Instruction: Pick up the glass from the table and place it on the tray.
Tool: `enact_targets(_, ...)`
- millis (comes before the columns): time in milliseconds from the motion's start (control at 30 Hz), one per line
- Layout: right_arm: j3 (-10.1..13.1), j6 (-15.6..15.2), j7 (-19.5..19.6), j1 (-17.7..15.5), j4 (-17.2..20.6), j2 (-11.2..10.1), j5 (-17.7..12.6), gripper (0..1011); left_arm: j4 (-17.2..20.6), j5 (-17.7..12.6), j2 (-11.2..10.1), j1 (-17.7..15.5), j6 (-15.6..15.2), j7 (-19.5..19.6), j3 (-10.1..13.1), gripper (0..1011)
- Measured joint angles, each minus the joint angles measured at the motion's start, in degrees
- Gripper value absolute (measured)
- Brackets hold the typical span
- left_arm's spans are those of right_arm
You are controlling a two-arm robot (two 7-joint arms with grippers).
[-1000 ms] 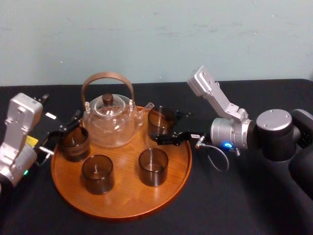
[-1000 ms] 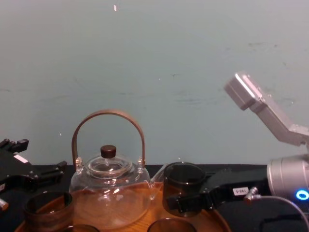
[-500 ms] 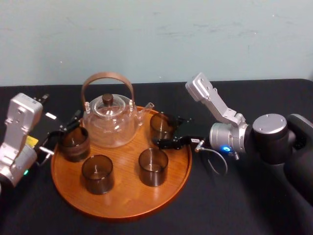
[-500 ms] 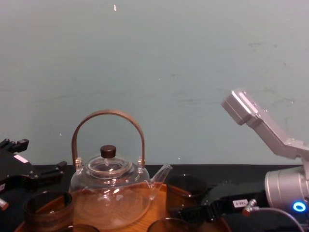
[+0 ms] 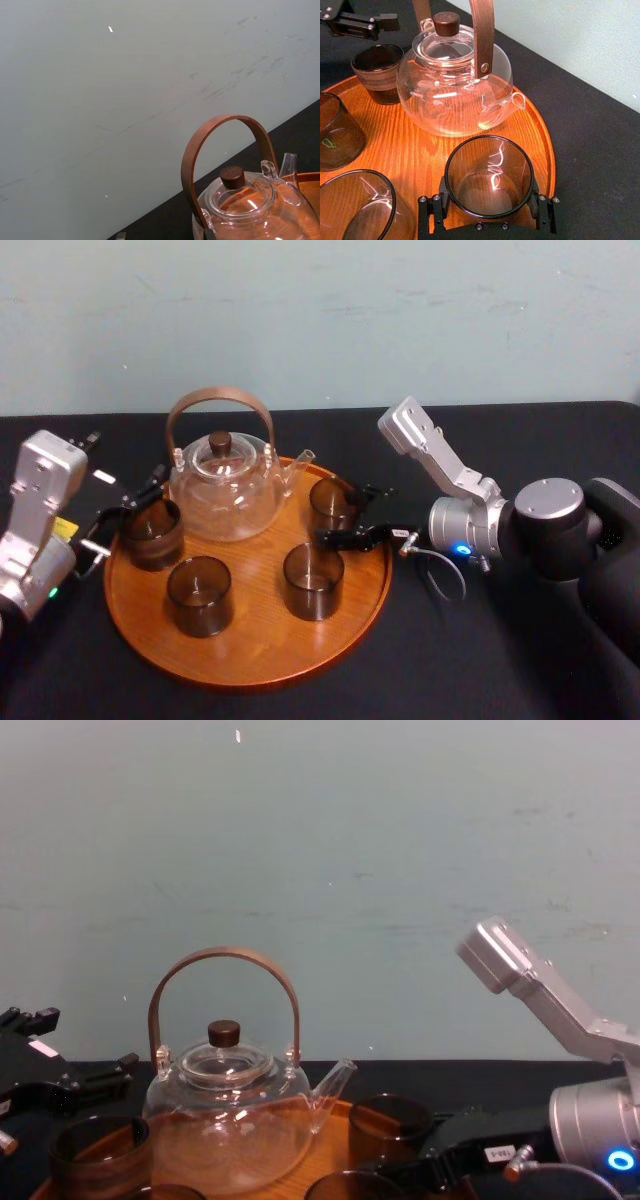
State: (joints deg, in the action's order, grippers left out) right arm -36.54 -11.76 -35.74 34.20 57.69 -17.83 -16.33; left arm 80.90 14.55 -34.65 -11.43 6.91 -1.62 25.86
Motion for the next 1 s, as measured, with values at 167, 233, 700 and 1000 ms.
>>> enact_targets(167,0.0,0.01,0.23,-0.09,0.16,-0.04,0.26,905,0.0,0.0,0.0,0.0,0.0,0.0,0.0,1001)
enact_targets(233,0.01,-0.01,0.21,-0.09,0.16,-0.05,0.24,904,0.0,0.0,0.0,0.0,0.0,0.0,0.0,1001)
enact_targets(700,0.03,-0.1,0.04,-0.06,0.14,-0.07,-0.03,1002,0.0,0.0,0.0,0.0,0.0,0.0,0.0,1001)
enact_targets(1000,0.03,-0.15,0.0,-0.05,0.09,-0.07,-0.08,1002,0.0,0.0,0.0,0.0,0.0,0.0,0.0,1002)
